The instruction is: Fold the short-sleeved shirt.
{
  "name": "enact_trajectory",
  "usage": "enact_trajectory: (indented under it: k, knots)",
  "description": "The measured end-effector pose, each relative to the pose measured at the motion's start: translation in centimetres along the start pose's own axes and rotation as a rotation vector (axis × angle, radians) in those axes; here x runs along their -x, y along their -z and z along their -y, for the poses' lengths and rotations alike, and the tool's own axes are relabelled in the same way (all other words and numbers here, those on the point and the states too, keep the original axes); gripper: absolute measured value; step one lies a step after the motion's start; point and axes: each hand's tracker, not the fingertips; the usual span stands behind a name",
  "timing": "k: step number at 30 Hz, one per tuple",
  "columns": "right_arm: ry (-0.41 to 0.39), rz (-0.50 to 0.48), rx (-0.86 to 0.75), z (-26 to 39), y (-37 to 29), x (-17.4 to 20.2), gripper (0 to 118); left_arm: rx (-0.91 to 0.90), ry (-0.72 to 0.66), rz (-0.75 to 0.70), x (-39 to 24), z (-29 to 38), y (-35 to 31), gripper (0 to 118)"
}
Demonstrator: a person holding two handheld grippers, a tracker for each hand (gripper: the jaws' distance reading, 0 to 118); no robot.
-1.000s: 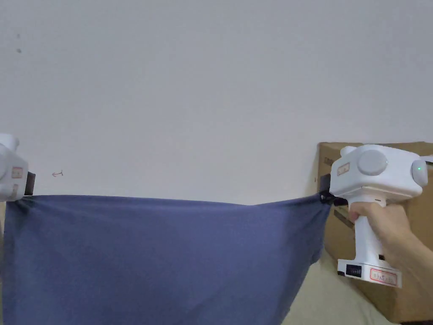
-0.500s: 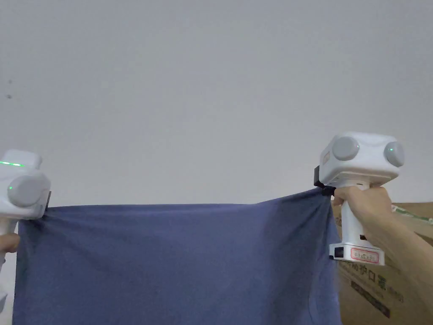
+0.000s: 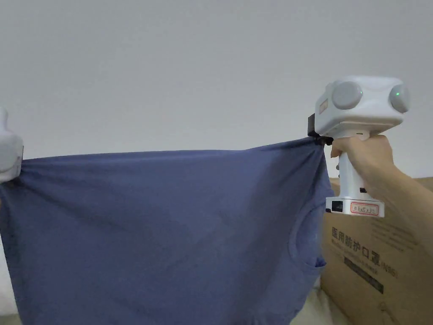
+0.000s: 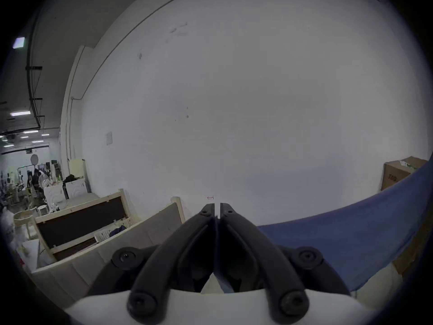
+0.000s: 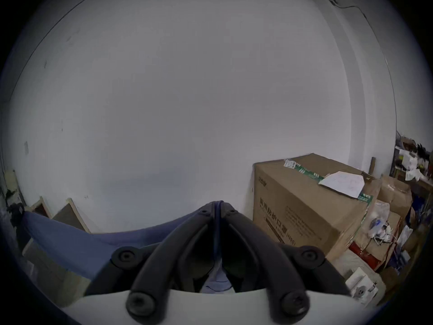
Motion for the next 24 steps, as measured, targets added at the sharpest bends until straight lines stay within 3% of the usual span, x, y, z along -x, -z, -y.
enact_trajectory:
  k: [2, 9, 15, 19, 24]
  knots:
    - [-0.045, 0.002, 0.052, 2.5, 1.7, 0.3, 3, 0.056, -0.016, -0.006, -0.3, 2.6, 0.9, 1]
    - [-0.017, -0.002, 0.32, 16.0, 10.1, 0.9, 3, 0.33, -0.051, 0.043, -3.0, 17.0, 6.1, 1]
    - [-0.052, 0.017, 0.587, 30.8, 17.3, 0.0, 3, 0.56, -0.012, 0.066, -6.3, 30.7, 8.6, 1]
    - [-0.05, 0.044, 0.735, 39.5, 18.3, -1.0, 3, 0.666, 0.065, 0.08, -7.5, 37.2, 7.7, 1]
    - [-0.039, 0.046, 0.816, 45.0, 16.6, -2.8, 3, 0.739, 0.094, 0.085, -6.4, 41.2, 4.7, 1]
